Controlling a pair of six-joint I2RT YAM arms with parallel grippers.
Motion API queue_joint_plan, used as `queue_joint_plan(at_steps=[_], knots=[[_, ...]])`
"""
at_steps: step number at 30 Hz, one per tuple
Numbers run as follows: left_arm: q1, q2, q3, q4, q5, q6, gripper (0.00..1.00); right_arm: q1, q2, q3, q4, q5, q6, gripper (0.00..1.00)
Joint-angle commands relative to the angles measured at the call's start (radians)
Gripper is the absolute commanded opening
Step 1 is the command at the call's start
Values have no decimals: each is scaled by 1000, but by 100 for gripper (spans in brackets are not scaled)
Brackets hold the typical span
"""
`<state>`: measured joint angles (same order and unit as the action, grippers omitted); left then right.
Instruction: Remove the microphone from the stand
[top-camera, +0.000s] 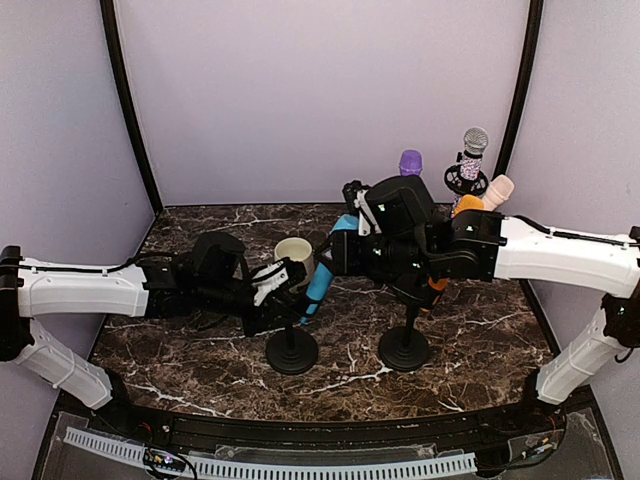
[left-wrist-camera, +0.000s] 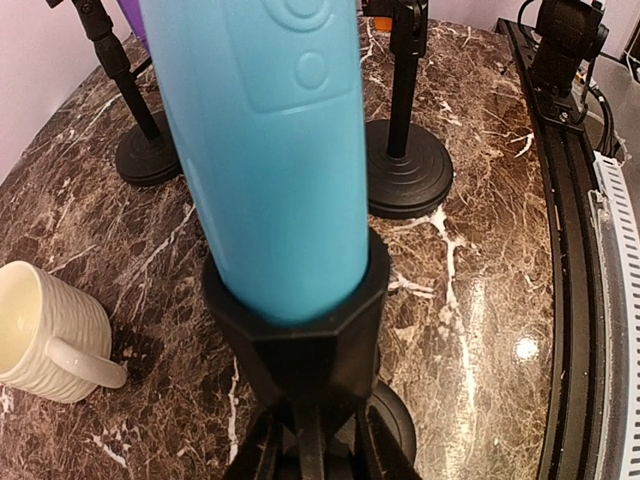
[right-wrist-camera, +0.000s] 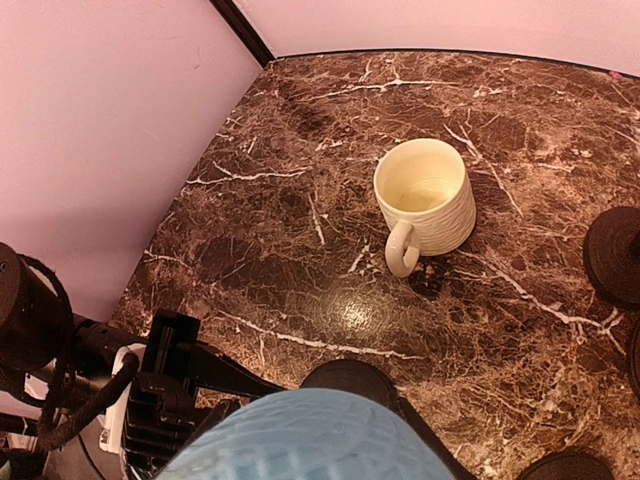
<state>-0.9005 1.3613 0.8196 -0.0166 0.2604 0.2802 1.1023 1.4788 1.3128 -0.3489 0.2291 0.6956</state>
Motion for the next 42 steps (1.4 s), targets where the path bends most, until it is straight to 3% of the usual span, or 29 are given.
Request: queue_joint_plan(at_steps=[1,11,17,33,42], knots=[[-7,17,0,-97,-35,32,0,-13,0,85,29,145,84,3],[-13,20,4,-101,-42,34,0,-13,-37,70,32,205,111,4],[-14,24,6,-105,-45,34,0,-15,-87,-20,169,120,60,5],[-25,26,6,-109,-49,37,0,-36,-190,-113,280,-176,-183,5],[-33,30,6,-111,-60,40,0,-36,-174,-102,258,-140,-153,6]])
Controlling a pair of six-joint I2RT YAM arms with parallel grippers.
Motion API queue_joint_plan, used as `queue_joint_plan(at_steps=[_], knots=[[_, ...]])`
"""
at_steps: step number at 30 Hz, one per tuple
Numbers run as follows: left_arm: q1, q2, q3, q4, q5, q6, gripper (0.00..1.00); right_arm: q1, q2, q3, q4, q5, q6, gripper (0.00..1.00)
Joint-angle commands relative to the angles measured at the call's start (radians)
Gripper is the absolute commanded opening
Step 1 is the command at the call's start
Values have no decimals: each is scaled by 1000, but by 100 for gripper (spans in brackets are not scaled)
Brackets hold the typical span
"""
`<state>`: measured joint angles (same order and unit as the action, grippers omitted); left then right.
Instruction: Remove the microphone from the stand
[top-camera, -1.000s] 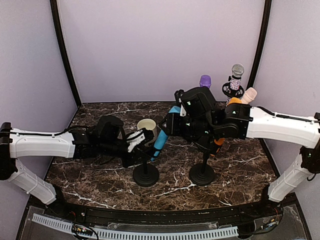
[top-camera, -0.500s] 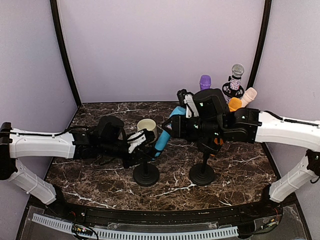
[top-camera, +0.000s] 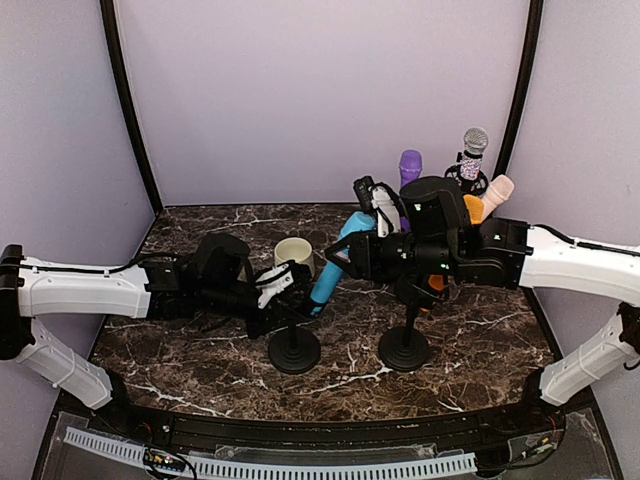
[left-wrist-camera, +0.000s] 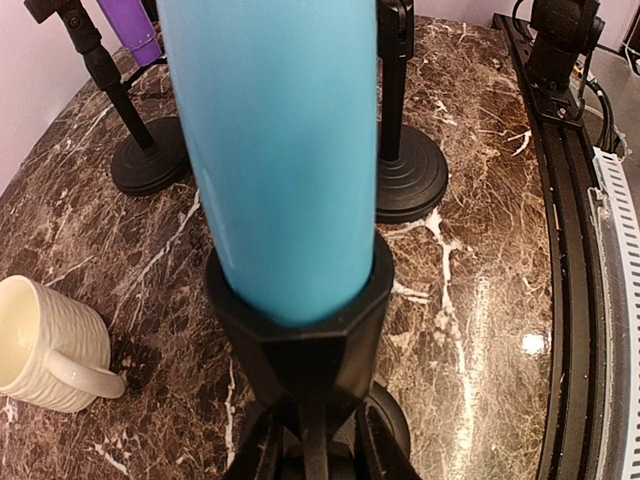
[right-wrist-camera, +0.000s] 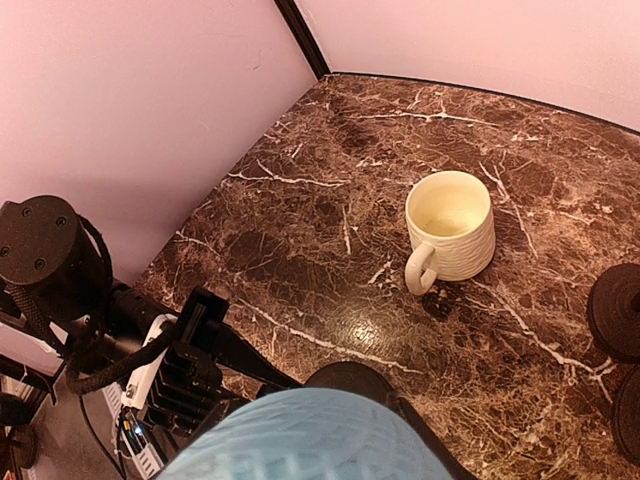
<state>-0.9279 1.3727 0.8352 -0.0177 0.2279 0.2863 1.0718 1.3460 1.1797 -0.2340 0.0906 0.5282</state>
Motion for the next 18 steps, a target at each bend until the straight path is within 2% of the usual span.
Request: queue_joint_plan(at_steps=[1,10,18], knots=[[-6,18,-10,-110,-27,34,0,-6,-36,34,142,3,25,6],[-25,29,-10,-111,-59,39,0,-6,32,135,30,148,184,5],[-31,30,-11,-113,-69,42,0,-6,67,217,-61,205,200,5]])
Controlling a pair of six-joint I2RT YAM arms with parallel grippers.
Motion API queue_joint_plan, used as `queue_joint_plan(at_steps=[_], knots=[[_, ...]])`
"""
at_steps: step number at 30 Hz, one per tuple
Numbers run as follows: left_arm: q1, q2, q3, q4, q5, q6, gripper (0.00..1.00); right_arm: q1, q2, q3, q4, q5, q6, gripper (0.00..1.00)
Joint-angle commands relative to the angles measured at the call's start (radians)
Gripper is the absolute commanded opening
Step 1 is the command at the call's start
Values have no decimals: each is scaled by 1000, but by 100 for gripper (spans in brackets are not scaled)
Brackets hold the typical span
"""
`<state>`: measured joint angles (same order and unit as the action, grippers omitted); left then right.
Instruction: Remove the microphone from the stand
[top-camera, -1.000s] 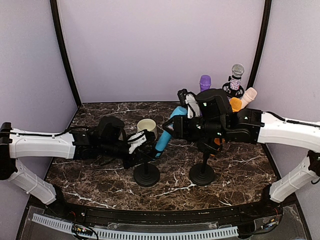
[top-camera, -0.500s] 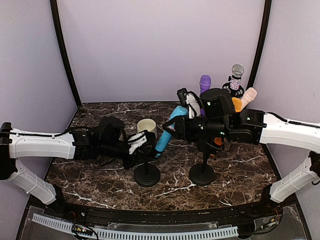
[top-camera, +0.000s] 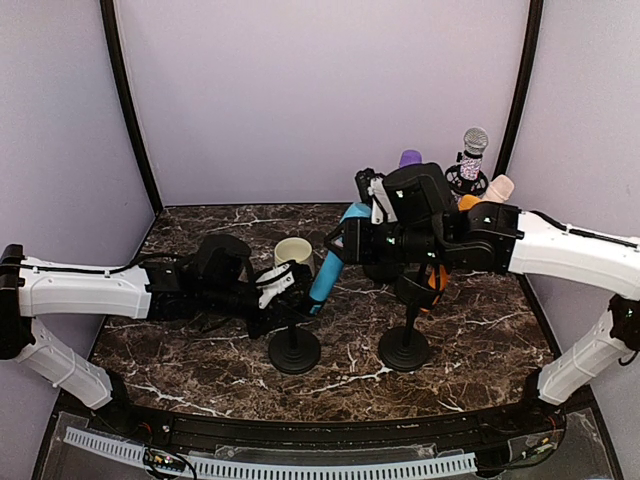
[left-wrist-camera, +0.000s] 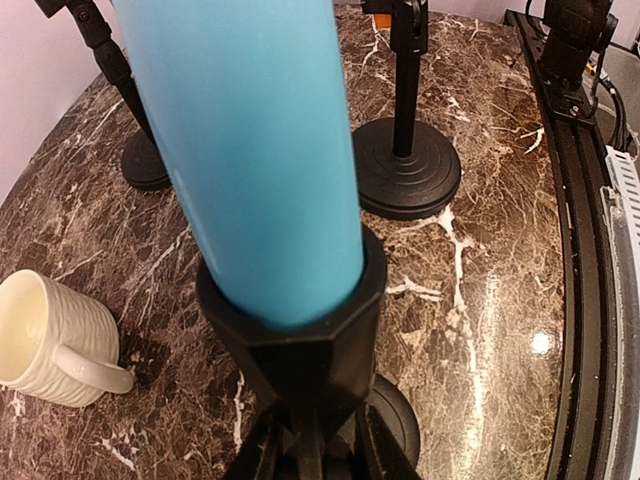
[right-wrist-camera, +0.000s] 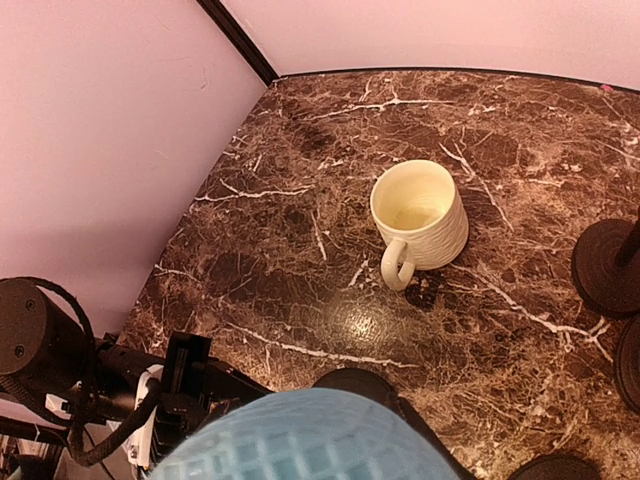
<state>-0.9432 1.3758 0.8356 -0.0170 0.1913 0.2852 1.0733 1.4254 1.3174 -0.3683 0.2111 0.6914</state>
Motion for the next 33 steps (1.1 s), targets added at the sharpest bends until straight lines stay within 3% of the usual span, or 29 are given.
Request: queue_joint_plan(at_steps=[1,24,33], knots=[[-15,28,-12,-113,-33,43,0,-8,-15,80,72,85,34,5],[-22,53,-7,-121,-38,47,0,-15,-137,96,9,159,-61,7],[-22,-9,-24,-94,-80,16,0,-15,-195,88,16,165,-74,7]])
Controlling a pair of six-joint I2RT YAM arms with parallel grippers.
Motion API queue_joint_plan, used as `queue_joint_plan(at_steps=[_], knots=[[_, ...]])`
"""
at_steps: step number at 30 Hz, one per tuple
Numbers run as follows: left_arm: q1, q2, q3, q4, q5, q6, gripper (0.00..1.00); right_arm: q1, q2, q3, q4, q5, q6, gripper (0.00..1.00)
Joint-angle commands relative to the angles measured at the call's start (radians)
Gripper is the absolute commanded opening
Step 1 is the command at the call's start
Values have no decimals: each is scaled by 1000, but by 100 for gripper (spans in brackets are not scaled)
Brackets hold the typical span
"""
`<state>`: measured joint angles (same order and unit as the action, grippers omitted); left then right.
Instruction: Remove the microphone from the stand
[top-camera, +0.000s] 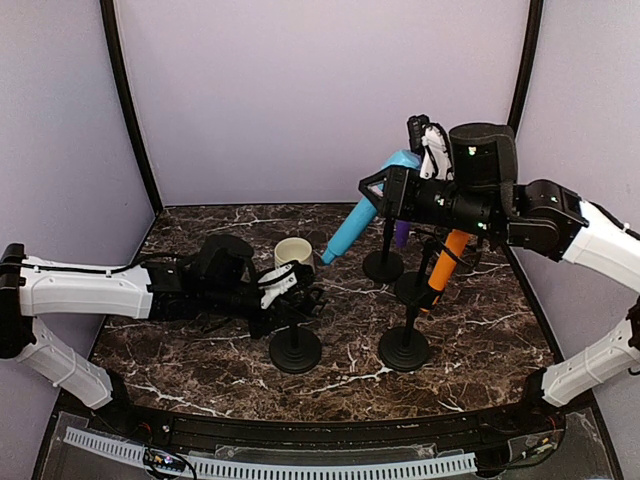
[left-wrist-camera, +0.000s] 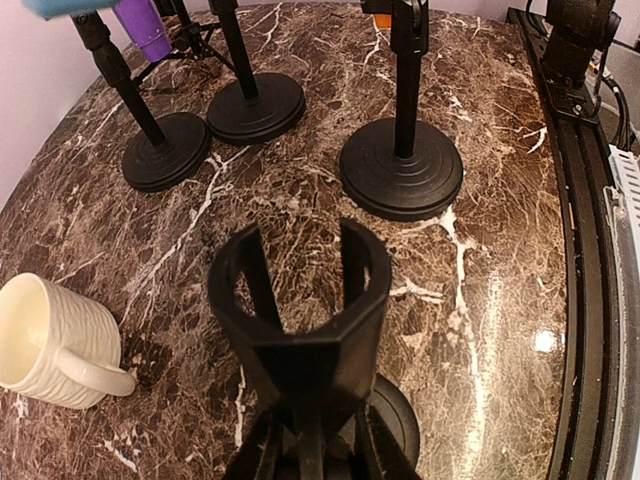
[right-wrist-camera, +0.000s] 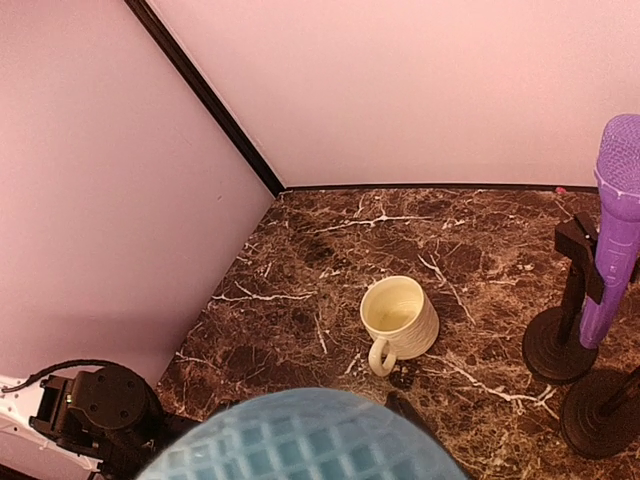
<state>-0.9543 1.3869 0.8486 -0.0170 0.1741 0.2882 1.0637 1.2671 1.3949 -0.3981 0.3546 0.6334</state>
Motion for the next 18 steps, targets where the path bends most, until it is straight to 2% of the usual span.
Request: queue_joint_plan(at_steps=[1,7,13,18], knots=[[-11,-31,-43,-97,-78,-3,0,-5,-40,12,45,21,-18,7],[28,-156,-89,-179,-258,-85,0,-5,-69,-7,62,7,-33,8],[233,-254,-88,-233,-271,-130,0,-6,-72,-13,88,-42,-70,9],[423,-194,3,-191,-267,-127,0,-5,-73,-40,114,-60,-65,9]])
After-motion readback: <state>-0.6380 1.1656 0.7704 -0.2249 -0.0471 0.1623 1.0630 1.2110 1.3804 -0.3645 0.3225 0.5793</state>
